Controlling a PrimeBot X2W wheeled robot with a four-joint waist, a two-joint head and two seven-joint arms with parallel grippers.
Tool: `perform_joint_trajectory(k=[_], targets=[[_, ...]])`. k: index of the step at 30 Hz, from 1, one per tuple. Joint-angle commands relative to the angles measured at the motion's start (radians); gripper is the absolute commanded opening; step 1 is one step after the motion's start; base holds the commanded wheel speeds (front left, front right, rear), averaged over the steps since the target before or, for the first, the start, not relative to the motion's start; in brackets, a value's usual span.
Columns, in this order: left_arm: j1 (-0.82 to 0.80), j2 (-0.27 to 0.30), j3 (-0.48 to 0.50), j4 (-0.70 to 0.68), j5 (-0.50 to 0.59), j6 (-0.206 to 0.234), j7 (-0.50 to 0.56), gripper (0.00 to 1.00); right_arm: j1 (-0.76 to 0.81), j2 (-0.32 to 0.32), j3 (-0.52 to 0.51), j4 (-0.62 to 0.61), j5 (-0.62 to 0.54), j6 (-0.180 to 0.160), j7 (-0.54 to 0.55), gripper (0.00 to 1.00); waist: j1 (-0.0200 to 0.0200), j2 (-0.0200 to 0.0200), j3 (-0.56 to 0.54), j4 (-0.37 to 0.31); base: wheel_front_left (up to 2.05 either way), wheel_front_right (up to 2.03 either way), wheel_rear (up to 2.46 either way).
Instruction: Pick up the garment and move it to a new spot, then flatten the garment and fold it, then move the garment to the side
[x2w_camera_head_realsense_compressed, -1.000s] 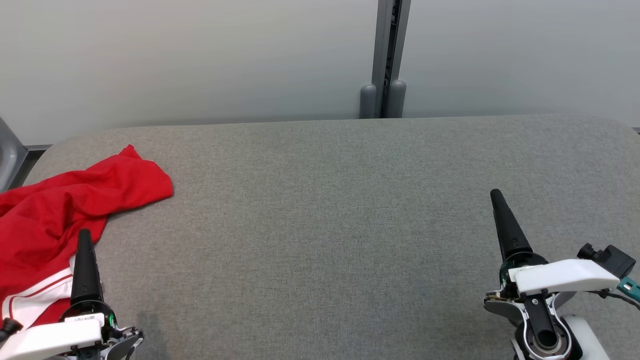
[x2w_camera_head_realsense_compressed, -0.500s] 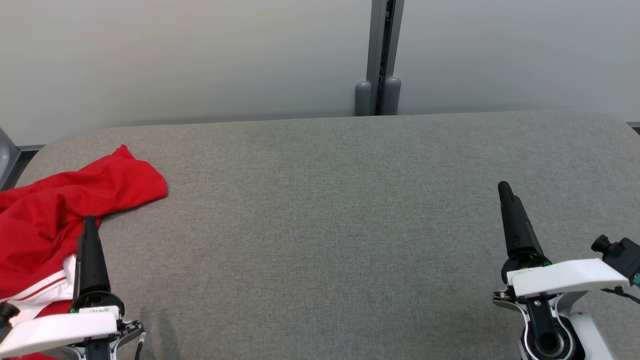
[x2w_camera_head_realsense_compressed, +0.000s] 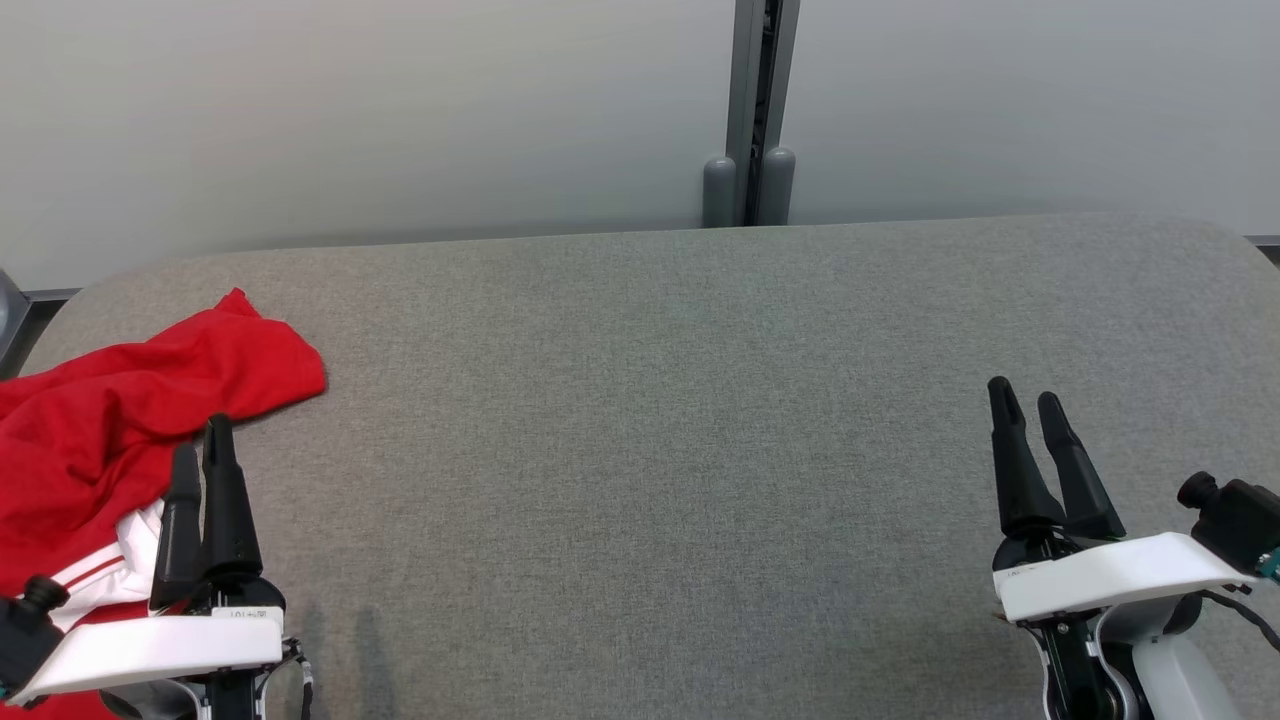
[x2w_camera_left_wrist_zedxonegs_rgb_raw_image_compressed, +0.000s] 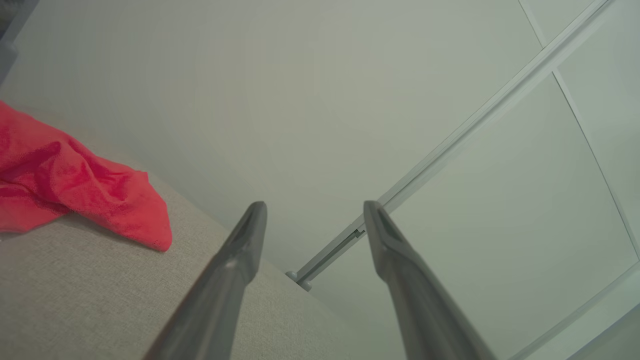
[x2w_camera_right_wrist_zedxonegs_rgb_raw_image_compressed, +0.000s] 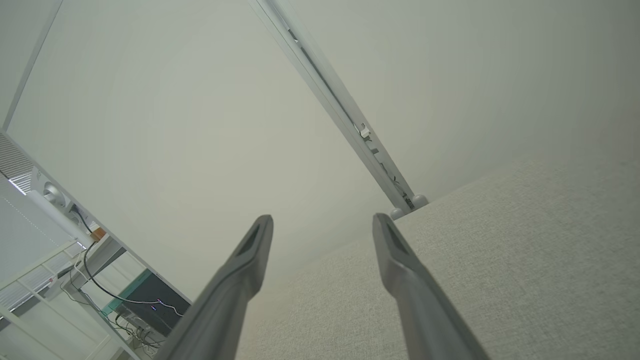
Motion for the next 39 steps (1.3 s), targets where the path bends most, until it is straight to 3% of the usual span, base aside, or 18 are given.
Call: perform_joint_trajectory(k=[1, 9, 27, 39], targets=[[-0.022, 0.008, -0.005, -0.013, 0.043, -0.004, -0.011, 1.0, -0.004, -0.009, -0.011, -0.013, -0.054, 0.005, -0.012, 1.0, 0.0, 0.0, 0.0, -0.001, 0.0, 0.0, 0.0], [-0.023, 0.008, -0.014, 0.019, 0.184, -0.001, -0.032, 1.0, 0.01, -0.009, -0.016, -0.007, -0.183, 0.006, -0.03, 1.0, 0.0, 0.0, -0.003, -0.01, 0.0, 0.0, 0.0], [-0.029, 0.011, -0.093, 0.077, 0.524, 0.067, -0.076, 1.0, 0.022, -0.01, -0.063, -0.009, -0.456, 0.006, -0.064, 1.0, 0.0, 0.0, -0.006, -0.021, 0.0, 0.0, 0.0], [-0.03, 0.012, -0.107, 0.101, 0.67, 0.094, -0.101, 1.0, 0.039, -0.012, -0.068, -0.016, -0.57, 0.006, -0.084, 1.0, 0.0, 0.0, -0.011, -0.027, 0.0, 0.0, 0.0]])
